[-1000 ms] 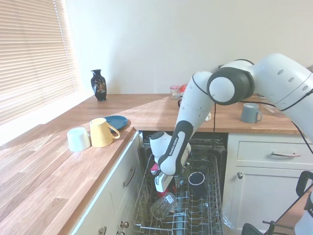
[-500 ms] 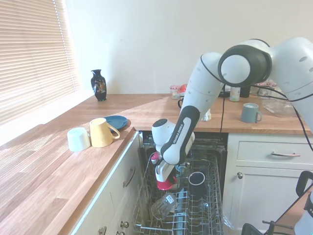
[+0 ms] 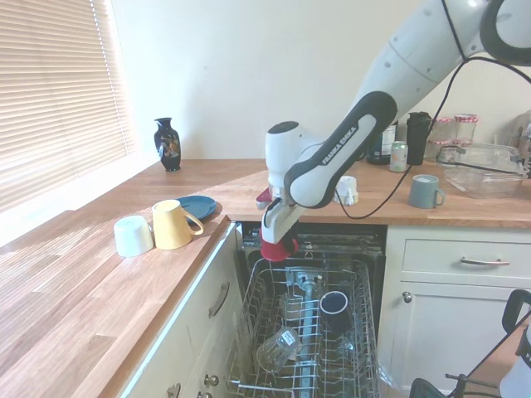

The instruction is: Move the red mug from the dishwasher to the counter

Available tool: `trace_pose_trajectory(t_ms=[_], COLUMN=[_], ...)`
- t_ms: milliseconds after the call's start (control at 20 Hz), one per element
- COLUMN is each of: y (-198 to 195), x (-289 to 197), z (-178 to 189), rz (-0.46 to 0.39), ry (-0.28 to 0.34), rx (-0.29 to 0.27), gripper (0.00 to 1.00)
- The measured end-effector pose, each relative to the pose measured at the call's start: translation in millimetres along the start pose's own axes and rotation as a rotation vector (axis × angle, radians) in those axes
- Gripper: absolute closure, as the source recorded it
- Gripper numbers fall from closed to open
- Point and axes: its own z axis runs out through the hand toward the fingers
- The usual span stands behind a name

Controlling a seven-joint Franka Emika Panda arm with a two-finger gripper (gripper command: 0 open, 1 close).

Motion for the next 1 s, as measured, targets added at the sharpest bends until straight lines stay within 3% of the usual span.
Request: trace_pose_trajectory(t_ms=[150,300,750,1000], y=[25.7,47.4,114.0,116.1], x=[28.1,54.4,133.5,165.5], z=[-39.5,-47.5,-16.5,-1.7], rz=[0.085,0.163,0.354,0.400], ry=[0.009,-0.002,-0.106,-0.156], rx=[0.032,0.042,0.007,-0.017], gripper=[1.00,1.00,1.00,1.00])
